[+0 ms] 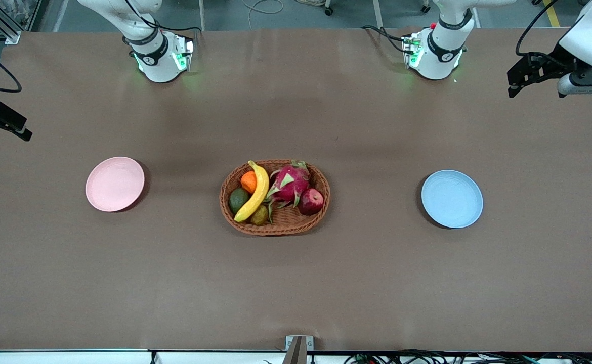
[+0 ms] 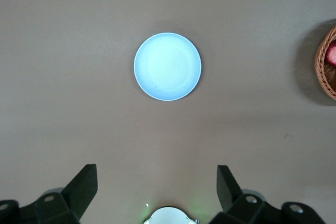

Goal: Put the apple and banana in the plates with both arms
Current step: 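Move the right gripper toward the banana while the left gripper reaches the apple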

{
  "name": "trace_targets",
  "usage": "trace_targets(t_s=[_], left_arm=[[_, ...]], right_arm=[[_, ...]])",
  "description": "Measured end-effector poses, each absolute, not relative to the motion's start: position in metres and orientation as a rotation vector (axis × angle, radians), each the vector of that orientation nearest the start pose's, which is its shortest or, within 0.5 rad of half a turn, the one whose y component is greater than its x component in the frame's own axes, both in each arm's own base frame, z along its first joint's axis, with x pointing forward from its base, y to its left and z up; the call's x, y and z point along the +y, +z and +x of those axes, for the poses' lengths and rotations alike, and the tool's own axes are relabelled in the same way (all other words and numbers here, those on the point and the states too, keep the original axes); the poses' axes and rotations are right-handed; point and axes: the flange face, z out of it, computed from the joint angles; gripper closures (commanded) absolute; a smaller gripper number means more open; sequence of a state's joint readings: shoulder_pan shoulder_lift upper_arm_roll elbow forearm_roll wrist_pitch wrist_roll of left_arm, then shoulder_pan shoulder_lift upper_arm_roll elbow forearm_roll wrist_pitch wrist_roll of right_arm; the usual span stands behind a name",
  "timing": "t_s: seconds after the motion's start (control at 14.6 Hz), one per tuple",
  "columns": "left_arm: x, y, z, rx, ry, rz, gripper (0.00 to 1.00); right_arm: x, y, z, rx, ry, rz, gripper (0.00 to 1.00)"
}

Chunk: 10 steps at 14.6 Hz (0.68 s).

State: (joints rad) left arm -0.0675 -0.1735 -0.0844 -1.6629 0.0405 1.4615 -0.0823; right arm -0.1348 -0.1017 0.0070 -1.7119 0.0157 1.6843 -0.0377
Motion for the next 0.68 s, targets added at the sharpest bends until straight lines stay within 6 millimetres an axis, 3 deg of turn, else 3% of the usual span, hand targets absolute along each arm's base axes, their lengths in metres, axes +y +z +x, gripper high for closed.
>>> trace_targets(t_s=[0.48, 0.68], left_arm=[[-0.077, 0.659, 0.487, 0.109, 0.056, -3.095, 0.0], [-0.102, 0.64, 0.506, 0.162, 0.102, -3.095, 0.0]], right_arm=[[-0.066, 0.623, 0.529, 0.144, -0.122, -3.127, 0.0], [-0.065, 0.623, 0.529, 0.141, -0.121, -3.128, 0.0]])
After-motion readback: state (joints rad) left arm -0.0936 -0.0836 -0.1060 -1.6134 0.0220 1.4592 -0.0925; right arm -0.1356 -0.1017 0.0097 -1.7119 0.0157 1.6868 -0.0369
